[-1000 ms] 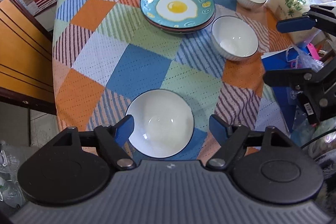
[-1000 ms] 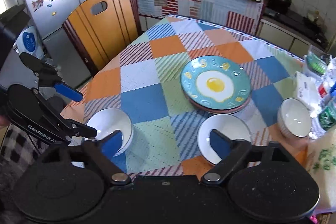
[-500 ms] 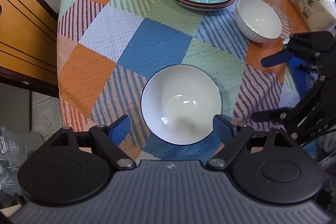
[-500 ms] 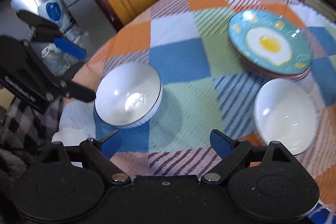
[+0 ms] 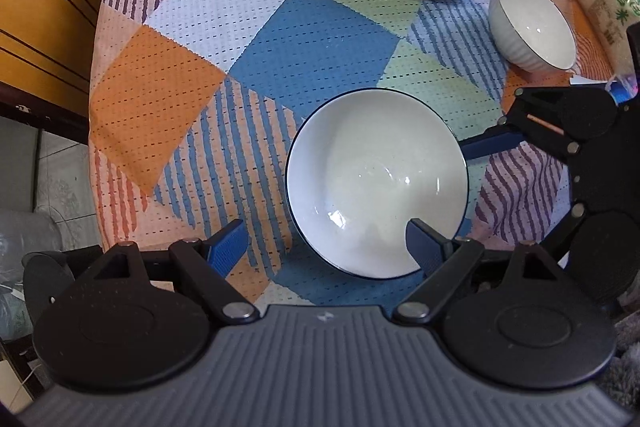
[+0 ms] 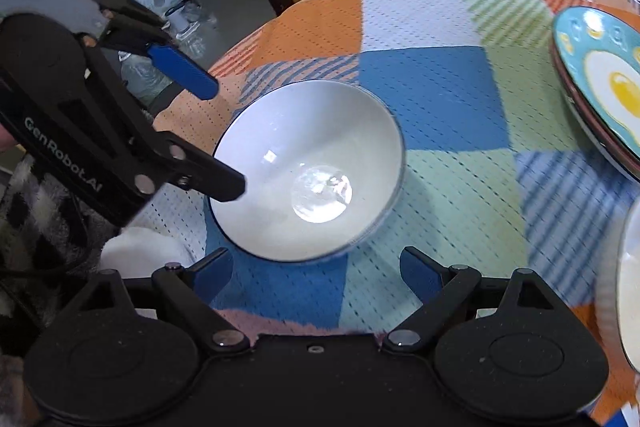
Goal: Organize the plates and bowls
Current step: 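Close the left tool on the white bowl's rim, then carry the bowl beside the plate stack and open the left tool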
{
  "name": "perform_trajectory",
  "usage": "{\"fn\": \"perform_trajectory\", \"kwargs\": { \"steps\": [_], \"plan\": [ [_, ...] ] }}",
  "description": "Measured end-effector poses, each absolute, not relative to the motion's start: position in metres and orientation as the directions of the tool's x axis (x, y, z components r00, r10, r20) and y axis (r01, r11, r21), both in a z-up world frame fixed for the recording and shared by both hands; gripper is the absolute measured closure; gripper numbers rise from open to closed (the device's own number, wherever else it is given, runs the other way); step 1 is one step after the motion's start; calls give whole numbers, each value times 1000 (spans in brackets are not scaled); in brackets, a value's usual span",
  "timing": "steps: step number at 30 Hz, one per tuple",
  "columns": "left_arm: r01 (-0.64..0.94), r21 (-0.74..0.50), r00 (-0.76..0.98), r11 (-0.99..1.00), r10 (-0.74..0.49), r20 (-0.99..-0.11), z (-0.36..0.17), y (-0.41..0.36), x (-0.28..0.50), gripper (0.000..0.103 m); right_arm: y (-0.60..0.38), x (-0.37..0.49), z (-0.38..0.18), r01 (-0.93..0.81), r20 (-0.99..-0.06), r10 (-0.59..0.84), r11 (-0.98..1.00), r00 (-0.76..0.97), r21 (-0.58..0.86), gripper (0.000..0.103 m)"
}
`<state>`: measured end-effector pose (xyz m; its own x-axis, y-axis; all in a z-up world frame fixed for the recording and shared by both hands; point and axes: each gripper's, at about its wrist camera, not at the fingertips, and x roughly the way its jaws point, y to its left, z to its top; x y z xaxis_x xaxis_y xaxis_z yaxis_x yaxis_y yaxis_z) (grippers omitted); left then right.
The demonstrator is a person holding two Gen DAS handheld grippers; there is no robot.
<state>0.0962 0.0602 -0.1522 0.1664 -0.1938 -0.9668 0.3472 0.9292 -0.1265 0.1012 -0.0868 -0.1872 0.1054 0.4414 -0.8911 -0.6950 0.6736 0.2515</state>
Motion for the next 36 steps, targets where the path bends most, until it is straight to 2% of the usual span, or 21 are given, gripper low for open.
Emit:
{"fn": "perform_trajectory", "kwargs": {
  "steps": [3, 5, 7, 9, 10, 12, 24, 36],
  "plan": [
    [348, -122, 180, 930, -194, -964, -155, 59, 100, 25, -78, 101, -191, -718, -890, 443, 654, 110, 237, 10],
    [348, -125, 184, 929, -198, -963, -157, 57, 103, 39, -74, 100, -193, -739, -883, 454, 635, 121, 225, 10],
    [346, -123, 188, 930, -197, -962, -160, 55, 107, 58, -72, 100, -197, -746, -879, 459, 629, 129, 218, 9],
    [344, -102, 201, 933, -179, -963, -163, 52, 109, 66, -73, 101, -202, -751, -867, 478, 622, 140, 221, 8],
    [343, -77, 216, 936, -159, -963, -165, 51, 109, 74, -74, 101, -204, -753, -858, 492, 618, 146, 227, 8],
    [345, -17, 253, 939, -111, -961, -168, 48, 108, 85, -77, 103, -210, -747, -839, 523, 616, 151, 250, 9],
    [399, 65, 352, 915, -87, -932, -142, 30, 113, 85, -95, 103, -207, -720, -768, 589, 644, 252, 258, 9],
    [384, 47, 426, 922, -132, -895, -121, 18, 164, 85, -105, 145, -186, -676, -742, 554, 713, 378, 187, 9]
  ]
}}
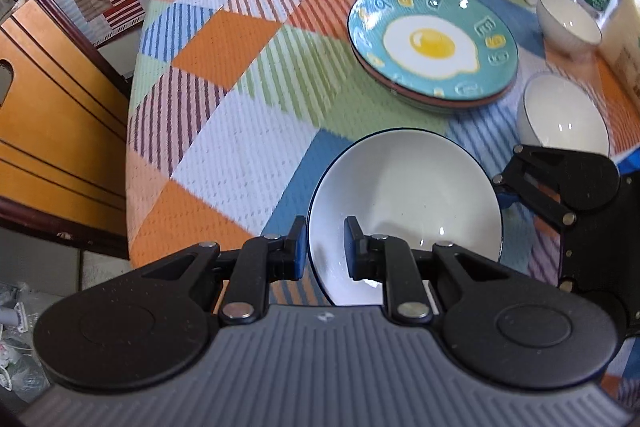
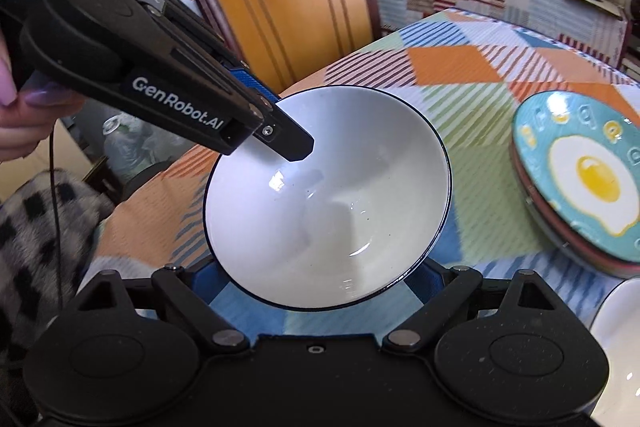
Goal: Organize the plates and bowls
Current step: 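Carry the bowl beside the plate stack and open the left tool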
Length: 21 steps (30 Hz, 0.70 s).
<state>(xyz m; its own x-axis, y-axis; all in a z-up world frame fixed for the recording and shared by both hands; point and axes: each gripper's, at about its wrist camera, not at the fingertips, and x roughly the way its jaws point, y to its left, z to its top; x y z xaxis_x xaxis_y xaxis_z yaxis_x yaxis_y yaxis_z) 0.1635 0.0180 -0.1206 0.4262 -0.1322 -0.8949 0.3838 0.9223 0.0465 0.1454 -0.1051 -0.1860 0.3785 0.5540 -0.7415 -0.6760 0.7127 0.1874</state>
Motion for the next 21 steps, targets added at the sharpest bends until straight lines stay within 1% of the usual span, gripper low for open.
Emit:
{"fn": "perform_trajectory", "kwargs": {
  "steps": [4, 9, 13, 16, 18, 21],
  "plan": [
    [380, 27, 419, 924, -146, -896, -129, 13, 178, 85, -107, 157, -189, -661, -760, 521, 733, 389, 164, 9],
    [354, 4, 395, 935, -146, -907, -146, 10, 192, 85, -105, 158, -196, -662, -789, 464, 743, 402, 99, 9],
    [313, -3, 396, 950, -133, -909, -159, 9, 200, 85, -106, 164, -202, -643, -804, 440, 760, 399, 97, 9],
    [269, -51, 386, 962, -156, -909, -160, 14, 202, 85, -105, 165, -205, -611, -810, 403, 789, 426, 71, 10],
    [259, -88, 380, 962, -185, -906, -158, 16, 201, 85, -106, 165, -206, -566, -804, 356, 824, 477, 30, 10],
    [254, -60, 397, 965, -161, -904, -152, 14, 193, 84, -113, 171, -202, -545, -801, 374, 835, 467, 73, 9]
  ]
}}
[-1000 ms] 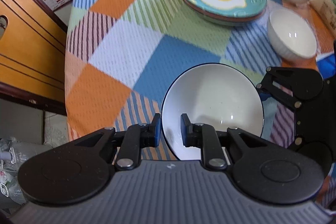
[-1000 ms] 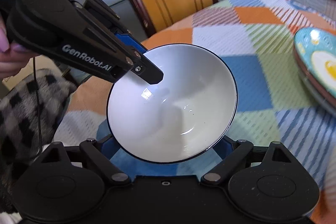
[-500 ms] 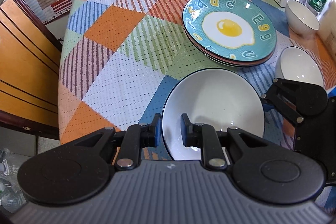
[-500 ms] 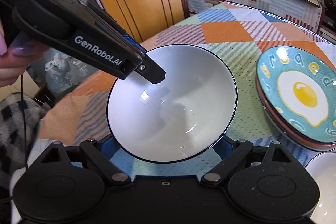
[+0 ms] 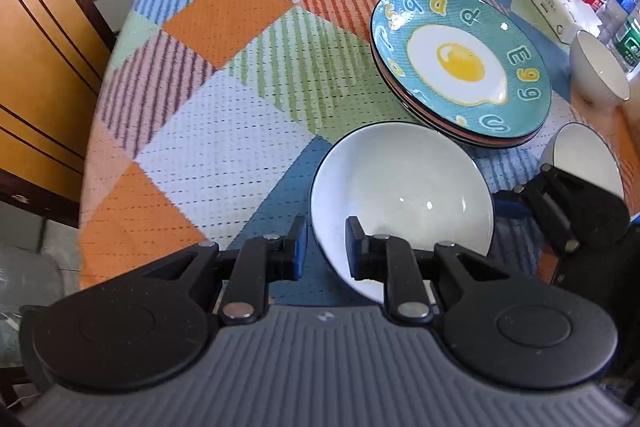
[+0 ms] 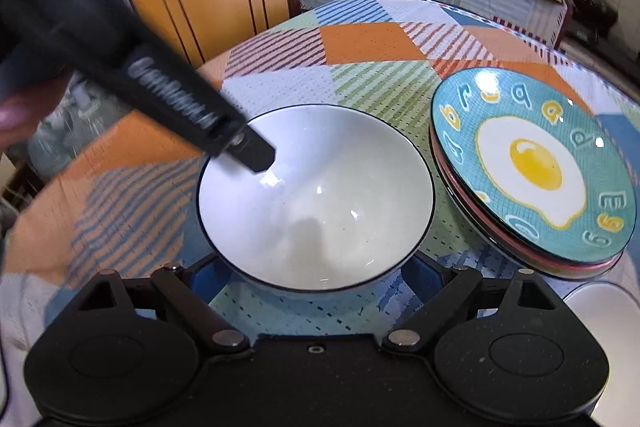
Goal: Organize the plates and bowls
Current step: 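Carry the bowl beside the plate stack and open the left tool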
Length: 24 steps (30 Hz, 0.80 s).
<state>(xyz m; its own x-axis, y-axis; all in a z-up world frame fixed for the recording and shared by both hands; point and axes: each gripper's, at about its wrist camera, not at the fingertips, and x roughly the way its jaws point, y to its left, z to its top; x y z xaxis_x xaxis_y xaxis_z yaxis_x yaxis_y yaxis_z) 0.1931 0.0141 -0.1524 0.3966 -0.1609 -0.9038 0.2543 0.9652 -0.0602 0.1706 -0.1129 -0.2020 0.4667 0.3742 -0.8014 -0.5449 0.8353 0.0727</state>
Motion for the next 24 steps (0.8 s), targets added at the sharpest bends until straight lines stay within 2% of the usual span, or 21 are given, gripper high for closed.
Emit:
{"fn": "perform_trajectory", "kwargs": {
  "steps": [6, 17, 24],
  "plan": [
    [252, -55, 416, 966, -159, -895, -124, 10, 173, 84, -122, 151, -175, -575, -782, 369, 818, 502, 17, 9],
    [317, -13, 442, 948, -160, -883, -54, -17, 135, 82, -186, 128, -93, -481, -754, 344, 876, 560, 43, 9],
    [407, -8, 459, 913, -212, -863, -18, -47, 109, 62, -237, 110, -51, -411, -735, 317, 910, 600, 57, 9]
  ]
}}
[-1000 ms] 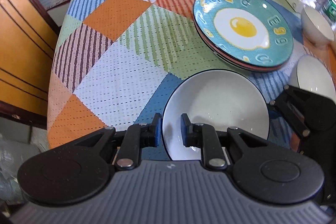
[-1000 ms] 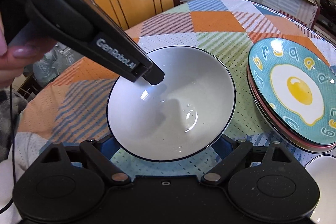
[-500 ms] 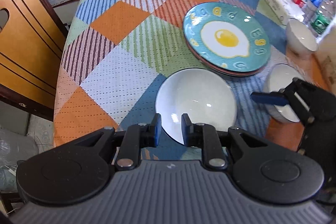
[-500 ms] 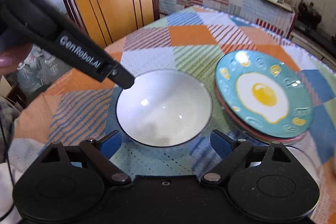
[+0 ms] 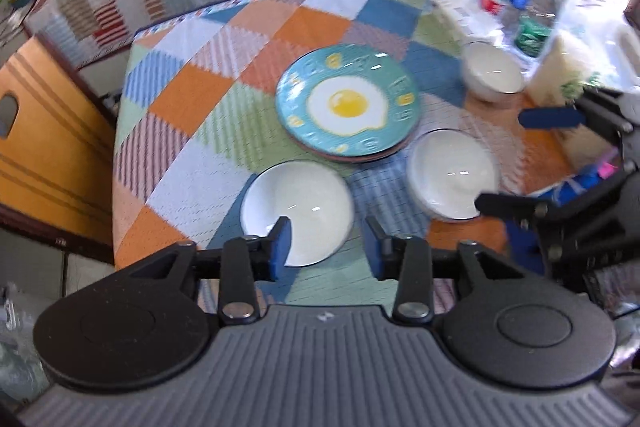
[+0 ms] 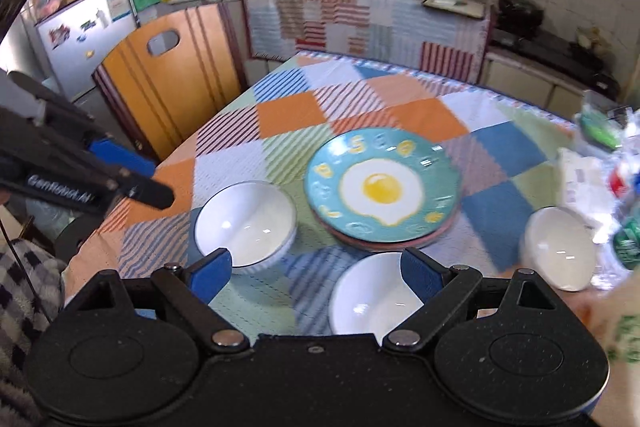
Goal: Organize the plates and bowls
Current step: 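Carry the bowl beside the plate stack and open the left tool, then move the left tool to a second white bowl and grip its rim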
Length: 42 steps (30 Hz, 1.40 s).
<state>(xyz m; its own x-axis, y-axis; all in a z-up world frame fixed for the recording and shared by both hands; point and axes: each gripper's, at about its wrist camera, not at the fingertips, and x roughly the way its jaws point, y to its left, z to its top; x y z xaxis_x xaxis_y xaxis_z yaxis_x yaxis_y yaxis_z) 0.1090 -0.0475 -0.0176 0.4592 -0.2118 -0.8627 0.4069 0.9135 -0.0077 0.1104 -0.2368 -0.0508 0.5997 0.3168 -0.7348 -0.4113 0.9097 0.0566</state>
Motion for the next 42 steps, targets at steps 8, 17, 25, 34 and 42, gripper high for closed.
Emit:
{"fn": "perform_trajectory", "kwargs": {
  "steps": [8, 17, 25, 34, 42],
  "plan": [
    [460, -15, 463, 888, -254, -849, -1, -83, 94, 53, -273, 82, -24, -390, -720, 261, 921, 643, -14, 9],
    [493, -28, 421, 870, -267, -867, -24, -123, 100, 38, -291, 75, -41, -405, -748, 223, 912, 625, -67, 6],
    [465, -83, 337, 882, -263, -904, -63, -139, 125, 35, -292, 97, -96, -417, -799, 202, 906, 566, -66, 5],
    [429, -104, 285, 897, -244, -927, -100, -147, 148, 34, -282, 119, -152, -452, -830, 241, 892, 503, -16, 5],
    [403, -101, 254, 910, -217, -943, -140, -166, 169, 34, -277, 132, -190, -463, -840, 234, 886, 490, -23, 5]
  ]
}}
